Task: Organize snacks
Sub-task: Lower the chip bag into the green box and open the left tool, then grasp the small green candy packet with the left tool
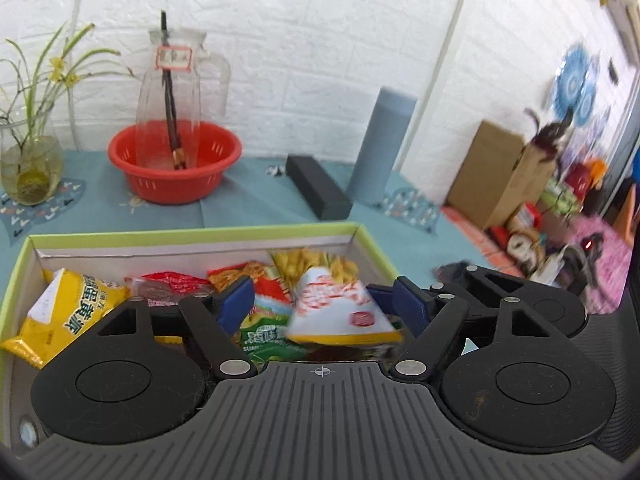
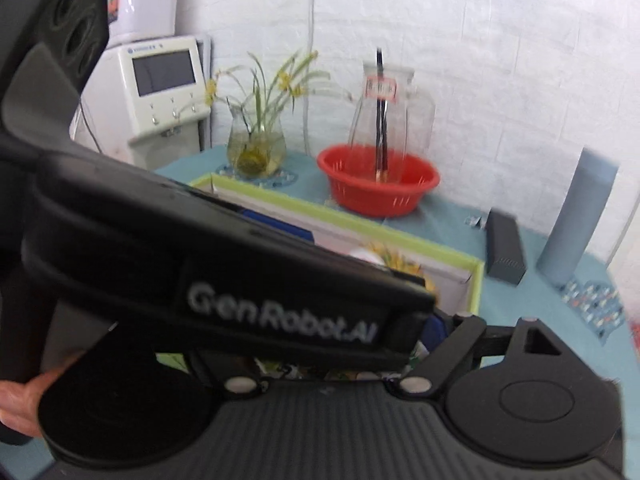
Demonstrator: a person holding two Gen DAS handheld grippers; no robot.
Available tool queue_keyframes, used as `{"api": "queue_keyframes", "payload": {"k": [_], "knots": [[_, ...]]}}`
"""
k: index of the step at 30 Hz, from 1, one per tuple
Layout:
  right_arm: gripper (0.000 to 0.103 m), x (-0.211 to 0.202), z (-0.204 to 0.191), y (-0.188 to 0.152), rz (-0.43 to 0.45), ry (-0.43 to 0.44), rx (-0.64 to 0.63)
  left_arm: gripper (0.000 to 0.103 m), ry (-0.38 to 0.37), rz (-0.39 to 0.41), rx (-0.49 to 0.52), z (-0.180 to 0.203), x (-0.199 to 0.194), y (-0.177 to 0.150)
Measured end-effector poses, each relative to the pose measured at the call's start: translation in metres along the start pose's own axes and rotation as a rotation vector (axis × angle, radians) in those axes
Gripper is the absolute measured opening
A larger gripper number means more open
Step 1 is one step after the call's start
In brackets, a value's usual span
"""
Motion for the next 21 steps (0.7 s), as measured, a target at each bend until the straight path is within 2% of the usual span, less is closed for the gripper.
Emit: {"api": "queue_keyframes", "payload": {"k": [2, 4, 6, 9, 11, 14, 17, 21], "knots": [[0.091, -0.028, -0.014, 0.005, 0.053, -0.029, -0.044, 0.066, -0.014, 0.053, -0.005, 0.002, -0.025, 0.005], [0.094, -0.058, -0.027, 0.007, 0.111, -0.038, -0.061, 0.075, -0.020, 0.113, -0.005, 0.005, -0.057, 0.009], [0.094, -0.084, -0.042, 0.000, 0.147, -0.010, -0.047, 0.079, -0.026, 0.159, -0.006, 0.005, -0.085, 0.007], [0.094, -0.104, -0.059, -0.028, 0.154, 0.043, 0.026, 0.086, -0.042, 0.183, -0.016, 0.004, -0.116, -0.014], [0.094, -0.100, -0.070, -0.054, 0.109, 0.082, 0.079, 0.087, -0.058, 0.161, -0.026, 0.003, -0.125, -0.037], [0.094, -0.079, -0.080, -0.094, 0.004, 0.100, 0.127, 0.086, -0.047, 0.072, -0.003, 0.004, -0.116, -0.075], [0.094, -0.055, -0.084, -0.113, -0.075, 0.122, 0.154, 0.075, 0.009, -0.041, 0.027, -0.001, -0.088, -0.105], [0.094, -0.029, -0.080, -0.110, -0.127, 0.130, 0.132, 0.061, -0.010, -0.143, 0.018, -0.007, -0.053, -0.113]]}}
Point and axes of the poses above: each gripper's, at about its wrist camera, not at the fingertips, and x roughly the way its jaws point, z to its right, y to its top, the point moved 7 cm from there along x, roughly the way its jaws point, and after that the axes turned 10 degrees about y, right-handed, at the moved point
